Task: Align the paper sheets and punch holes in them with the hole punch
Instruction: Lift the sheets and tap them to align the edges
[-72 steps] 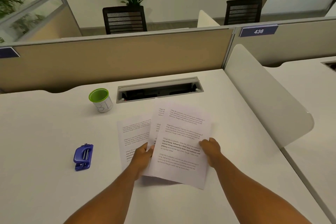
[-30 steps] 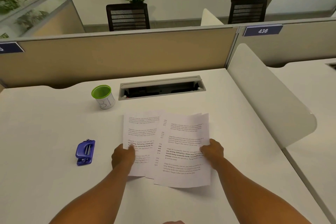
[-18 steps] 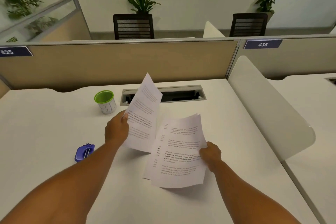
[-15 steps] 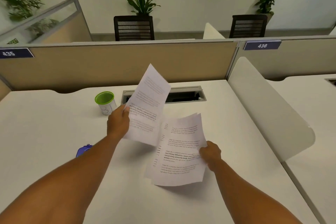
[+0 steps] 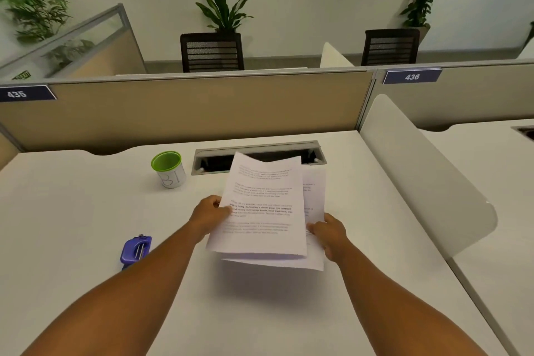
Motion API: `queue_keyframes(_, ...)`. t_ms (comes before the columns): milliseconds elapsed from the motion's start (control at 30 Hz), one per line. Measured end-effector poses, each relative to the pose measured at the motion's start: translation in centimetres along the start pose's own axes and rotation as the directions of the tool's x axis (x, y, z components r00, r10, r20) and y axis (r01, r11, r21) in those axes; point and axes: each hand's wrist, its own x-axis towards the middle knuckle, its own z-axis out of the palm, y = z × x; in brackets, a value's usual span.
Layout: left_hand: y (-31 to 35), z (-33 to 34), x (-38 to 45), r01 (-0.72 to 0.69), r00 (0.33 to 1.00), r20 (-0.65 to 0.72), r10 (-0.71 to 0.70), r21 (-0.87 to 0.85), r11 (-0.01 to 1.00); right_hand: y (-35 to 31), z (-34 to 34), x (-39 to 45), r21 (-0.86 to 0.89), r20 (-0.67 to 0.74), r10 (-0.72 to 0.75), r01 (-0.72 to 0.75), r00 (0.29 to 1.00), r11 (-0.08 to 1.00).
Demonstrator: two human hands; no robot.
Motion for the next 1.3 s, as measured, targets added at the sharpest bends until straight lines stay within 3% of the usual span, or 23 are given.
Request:
queue_keyframes(133, 0.2, 0.2, -0.5, 0.001, 0.998, -0.059, -0.006, -0.072, 0.997, 0.1, -0.2, 0.7, 0.022, 0.043, 0.036, -0.037, 0.998, 0.999)
queue_keyframes(300, 0.5, 0.0, -0.2, 0.084, 0.996, 0.030, -0.080, -0.193, 0.978, -0.6, -0.2, 0.0, 0.028, 0.150, -0.020, 0.016, 0.989, 0.999)
queue_keyframes(467, 0.3, 0.1, -0.1, 0.048, 0.999, 0.037, -0.037, -0.339, 0.939, -1.2, 0.2, -0.2, 0.074, 0.241, -0.075, 0.059, 0.968, 0.996)
queue_keyframes(800, 1.0, 0.6, -1.2, -0.044, 0.993, 0.094, 0.078, -0.319, 0.947, -2.5, 1.3, 0.1, 0.220, 0.249, -0.015, -0.042, 0.968, 0.975)
queue_keyframes(967, 1.8, 1.5, -1.7, -0.047, 0.988, 0.118, 0.099, -0.381, 0.923, -4.0, 3.0, -0.8, 0.098, 0.225, -0.097, 0.077, 0.969, 0.992)
queue_keyframes(1133, 3.1, 1.2, -2.3, -0.062, 0.994, 0.053, 0.093, -0.421, 0.905, -5.5, 3.7, -1.4, 0.000, 0.211, -0.203, 0.208, 0.956, 0.978)
queue_keyframes(1300, 4.2, 0.1, -2.6, -0.132, 0.991, -0.039, 0.129, -0.460, 0.878, -6.9, 3.9, -1.9, -0.012, 0.154, -0.399, 0.405, 0.904, 0.914)
